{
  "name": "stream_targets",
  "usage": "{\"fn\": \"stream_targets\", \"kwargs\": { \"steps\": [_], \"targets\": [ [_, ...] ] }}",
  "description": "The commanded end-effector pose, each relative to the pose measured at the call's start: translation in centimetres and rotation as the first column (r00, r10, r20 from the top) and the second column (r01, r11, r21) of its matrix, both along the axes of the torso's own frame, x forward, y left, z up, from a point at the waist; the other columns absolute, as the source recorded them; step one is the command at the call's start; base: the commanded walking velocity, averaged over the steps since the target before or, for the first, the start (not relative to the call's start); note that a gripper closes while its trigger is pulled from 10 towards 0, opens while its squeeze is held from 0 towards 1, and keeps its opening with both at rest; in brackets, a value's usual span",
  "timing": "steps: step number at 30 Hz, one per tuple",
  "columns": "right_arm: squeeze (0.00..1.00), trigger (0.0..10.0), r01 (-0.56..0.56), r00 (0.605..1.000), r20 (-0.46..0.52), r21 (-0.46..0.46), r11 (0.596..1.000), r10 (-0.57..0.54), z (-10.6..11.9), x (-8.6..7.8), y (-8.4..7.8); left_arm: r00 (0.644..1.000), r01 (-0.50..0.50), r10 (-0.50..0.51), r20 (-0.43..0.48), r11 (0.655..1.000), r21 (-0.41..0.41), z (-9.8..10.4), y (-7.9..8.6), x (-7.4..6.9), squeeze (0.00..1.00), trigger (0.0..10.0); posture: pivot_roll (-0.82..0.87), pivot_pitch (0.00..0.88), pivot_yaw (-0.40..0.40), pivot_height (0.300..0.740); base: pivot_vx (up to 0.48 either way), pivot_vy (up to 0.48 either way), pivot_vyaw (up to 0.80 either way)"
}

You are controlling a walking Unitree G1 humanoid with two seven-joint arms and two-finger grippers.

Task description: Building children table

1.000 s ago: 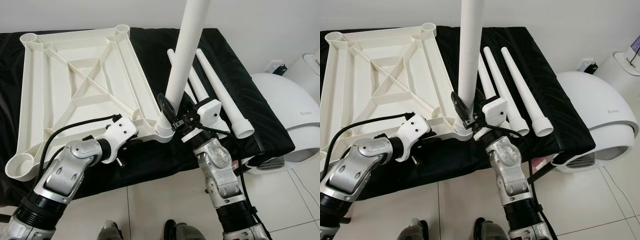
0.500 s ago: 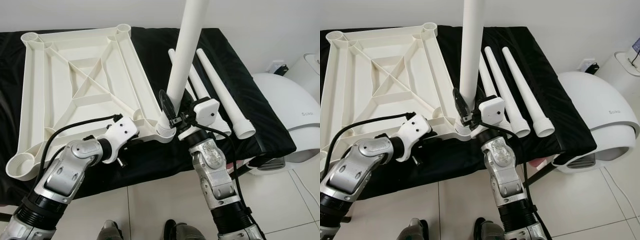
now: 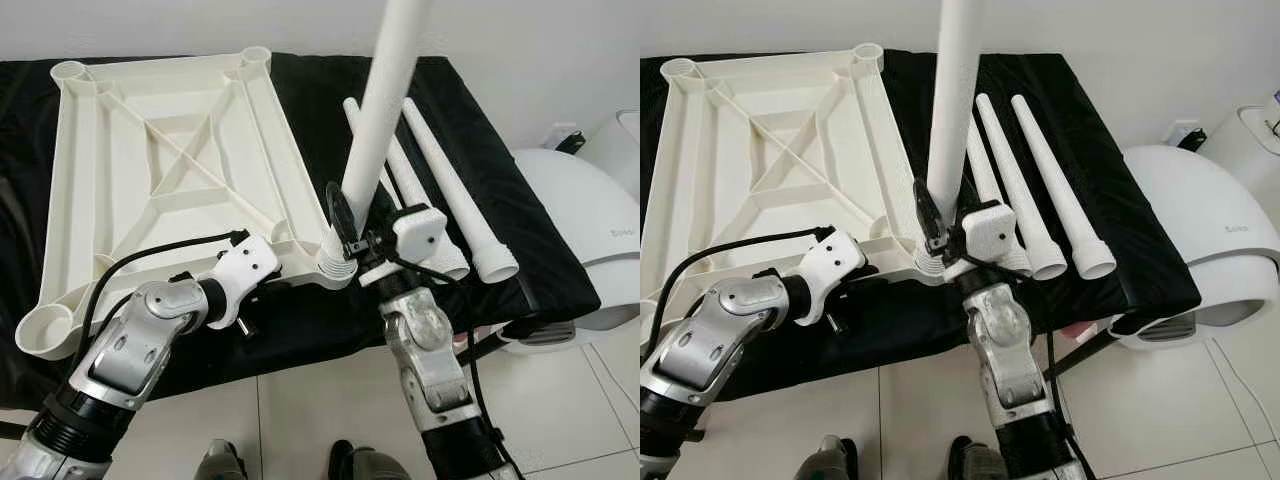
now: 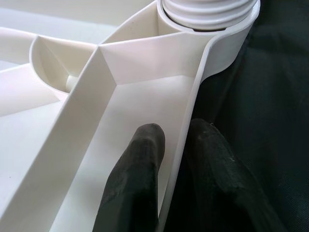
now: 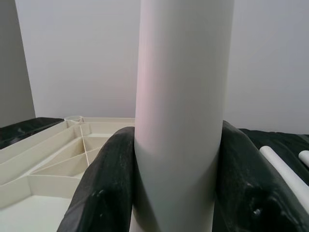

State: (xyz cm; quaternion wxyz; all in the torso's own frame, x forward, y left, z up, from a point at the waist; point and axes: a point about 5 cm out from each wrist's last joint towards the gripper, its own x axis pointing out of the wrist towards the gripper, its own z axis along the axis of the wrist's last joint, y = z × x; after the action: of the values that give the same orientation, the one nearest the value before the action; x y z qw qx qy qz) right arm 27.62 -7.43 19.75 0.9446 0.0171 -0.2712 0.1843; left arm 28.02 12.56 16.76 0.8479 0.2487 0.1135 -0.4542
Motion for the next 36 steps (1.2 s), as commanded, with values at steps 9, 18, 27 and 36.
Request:
{"fn": "stream_targets", "kwargs": {
  "steps": [9, 18, 27, 36],
  "targets": [
    [0.0, 10.0, 0.103, 0.969, -0.214, -0.106, 0.989, -0.124, -5.7, -0.8, -3.9, 1.0, 0.014, -0.014, -0.008, 1.0, 0.017, 0.1, 0.4, -0.1, 0.0, 10.0, 0.06, 0.208, -0.057, 0.74, 0.0, 0.0, 0.0],
    [0.0, 10.0, 0.103, 0.961, -0.242, -0.122, 0.987, -0.13, -6.3, -0.8, -4.0, 1.0, 0.02, -0.02, -0.009, 1.0, 0.017, 0.1, 0.3, -0.1, 0.0, 10.0, 0.06, 0.206, -0.056, 0.74, 0.0, 0.0, 0.0],
    [0.0, 10.0, 0.073, 0.952, -0.288, -0.119, 0.99, -0.105, -6.8, -0.5, -3.6, 1.0, 0.019, -0.019, -0.009, 1.0, 0.018, 0.1, 0.4, -0.1, 0.0, 10.0, 0.06, 0.206, -0.057, 0.74, 0.0, 0.0, 0.0],
    [0.0, 10.0, 0.004, 0.948, -0.314, -0.142, 0.99, -0.049, -6.5, 0.4, -3.4, 1.0, 0.017, -0.017, -0.009, 1.0, 0.016, 0.1, 0.3, -0.2, 0.0, 10.0, 0.06, 0.21, -0.057, 0.74, 0.0, 0.0, 0.0]
  ]
}}
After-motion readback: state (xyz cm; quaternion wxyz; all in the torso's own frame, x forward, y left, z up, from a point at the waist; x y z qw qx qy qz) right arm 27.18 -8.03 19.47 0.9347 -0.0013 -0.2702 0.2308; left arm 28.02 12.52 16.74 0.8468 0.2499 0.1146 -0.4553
